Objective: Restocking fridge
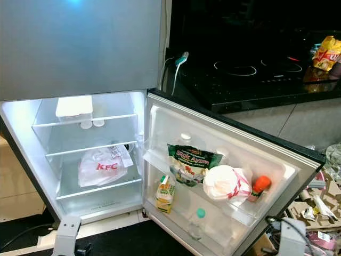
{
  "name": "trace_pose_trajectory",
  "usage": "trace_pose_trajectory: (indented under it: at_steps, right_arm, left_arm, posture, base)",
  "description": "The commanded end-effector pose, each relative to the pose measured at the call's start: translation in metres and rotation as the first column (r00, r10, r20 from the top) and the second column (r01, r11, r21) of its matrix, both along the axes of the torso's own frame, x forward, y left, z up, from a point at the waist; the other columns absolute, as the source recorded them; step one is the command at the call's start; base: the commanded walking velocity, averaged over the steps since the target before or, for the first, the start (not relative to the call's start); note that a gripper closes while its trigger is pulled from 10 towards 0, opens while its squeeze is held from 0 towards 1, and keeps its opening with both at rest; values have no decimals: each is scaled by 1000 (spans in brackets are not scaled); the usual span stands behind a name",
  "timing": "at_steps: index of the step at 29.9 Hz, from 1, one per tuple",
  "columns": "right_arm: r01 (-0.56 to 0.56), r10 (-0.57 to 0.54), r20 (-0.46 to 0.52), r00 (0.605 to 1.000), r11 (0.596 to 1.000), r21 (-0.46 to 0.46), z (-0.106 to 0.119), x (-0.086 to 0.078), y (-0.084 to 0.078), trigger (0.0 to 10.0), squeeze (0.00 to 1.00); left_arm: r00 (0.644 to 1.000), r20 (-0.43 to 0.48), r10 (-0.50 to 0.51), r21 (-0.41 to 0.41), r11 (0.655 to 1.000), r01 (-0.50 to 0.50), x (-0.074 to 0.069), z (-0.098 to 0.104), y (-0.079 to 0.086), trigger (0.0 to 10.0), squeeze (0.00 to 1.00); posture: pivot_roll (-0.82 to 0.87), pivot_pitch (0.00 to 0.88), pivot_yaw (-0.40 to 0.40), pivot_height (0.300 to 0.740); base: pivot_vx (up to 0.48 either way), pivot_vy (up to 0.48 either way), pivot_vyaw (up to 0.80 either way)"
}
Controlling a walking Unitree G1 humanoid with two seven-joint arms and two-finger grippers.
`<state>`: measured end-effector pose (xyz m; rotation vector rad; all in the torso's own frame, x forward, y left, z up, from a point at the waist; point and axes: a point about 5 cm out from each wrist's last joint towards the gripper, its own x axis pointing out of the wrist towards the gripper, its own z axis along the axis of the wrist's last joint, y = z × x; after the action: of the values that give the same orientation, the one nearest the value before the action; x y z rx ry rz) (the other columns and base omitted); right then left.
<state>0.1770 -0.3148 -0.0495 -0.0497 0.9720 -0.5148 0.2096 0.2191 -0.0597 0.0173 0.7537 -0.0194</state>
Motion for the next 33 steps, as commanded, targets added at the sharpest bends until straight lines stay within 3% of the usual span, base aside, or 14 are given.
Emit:
trace_pose_trajectory:
  at_steps: [1, 10, 19, 25, 29, 33]
  right_arm:
    - [-13, 12, -35, 999, 1000, -16, -3, -5, 1, 10000, 0]
    - [-166, 167, -109, 980, 986, 17, -18, -10, 28, 10000, 0]
    - [-237, 239, -135, 962, 971, 33, -25, -12, 45, 10000, 0]
    - [-247, 249, -146, 957, 968, 34, -26, -15, 45, 10000, 0]
    - [-248, 251, -152, 956, 968, 33, -27, -17, 44, 10000, 0]
    - [-248, 250, -154, 956, 968, 31, -27, -18, 43, 10000, 0]
  left_arm:
    - [1000, -17, 11, -6, 1000, -11, -7, -4, 1, 10000, 0]
    - [999, -52, 16, -14, 1000, -17, -20, -10, 1, 10000, 0]
    - [996, -66, 53, -18, 998, -54, -25, -7, 26, 10000, 0]
    - [997, -60, 53, -13, 998, -53, -15, -2, 28, 10000, 0]
    - [997, -53, 49, -22, 999, -50, -8, -1, 20, 10000, 0]
    - [998, -38, 45, -29, 998, -47, -2, 0, 9, 10000, 0]
  posture:
    - [10, 0, -50, 738]
    - [7, 0, -55, 738]
    - [6, 0, -64, 738]
    - [6, 0, -65, 738]
    - [6, 0, -65, 738]
    - [4, 0, -66, 738]
  base:
    - [0, 0, 0]
    - [0, 0, 0]
    - [0, -259, 0]
    - [0, -480, 0]
    - [0, -480, 0]
    - [0, 0, 0]
